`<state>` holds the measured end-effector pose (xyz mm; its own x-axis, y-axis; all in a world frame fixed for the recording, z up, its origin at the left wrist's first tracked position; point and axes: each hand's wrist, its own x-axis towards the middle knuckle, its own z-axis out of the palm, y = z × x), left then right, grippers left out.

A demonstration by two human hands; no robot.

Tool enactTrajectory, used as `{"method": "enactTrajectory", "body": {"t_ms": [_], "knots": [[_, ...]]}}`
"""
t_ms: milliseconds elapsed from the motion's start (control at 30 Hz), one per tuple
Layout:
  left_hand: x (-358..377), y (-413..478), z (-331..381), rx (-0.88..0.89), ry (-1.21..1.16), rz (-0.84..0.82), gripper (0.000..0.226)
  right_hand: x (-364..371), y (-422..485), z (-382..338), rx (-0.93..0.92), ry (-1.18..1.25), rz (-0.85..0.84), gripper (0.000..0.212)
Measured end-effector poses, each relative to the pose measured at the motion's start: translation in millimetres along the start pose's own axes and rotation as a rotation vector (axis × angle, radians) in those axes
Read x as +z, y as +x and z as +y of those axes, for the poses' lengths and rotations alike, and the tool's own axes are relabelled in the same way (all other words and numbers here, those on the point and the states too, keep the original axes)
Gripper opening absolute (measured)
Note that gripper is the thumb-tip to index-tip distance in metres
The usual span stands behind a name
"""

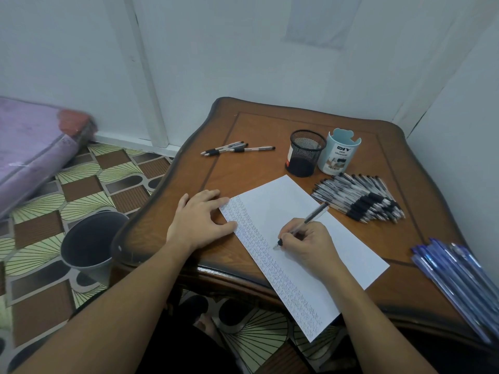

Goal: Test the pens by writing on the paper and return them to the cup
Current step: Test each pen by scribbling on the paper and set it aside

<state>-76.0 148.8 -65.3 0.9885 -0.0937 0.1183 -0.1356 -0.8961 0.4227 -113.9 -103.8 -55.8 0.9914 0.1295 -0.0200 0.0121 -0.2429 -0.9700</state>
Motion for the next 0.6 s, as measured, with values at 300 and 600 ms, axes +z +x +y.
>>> {"method": "enactTrajectory", "body": {"t_ms": [300,600], "knots": [[1,-1,0,-0.008,-0.013,0.005,0.086,-4,9,0,0.006,0.252,0.108,0.02],[0,-1,0,-0.011,-0.009,-0.004,0.087,-11,13,-3,0.042,0.476,0.029,0.071]]}}
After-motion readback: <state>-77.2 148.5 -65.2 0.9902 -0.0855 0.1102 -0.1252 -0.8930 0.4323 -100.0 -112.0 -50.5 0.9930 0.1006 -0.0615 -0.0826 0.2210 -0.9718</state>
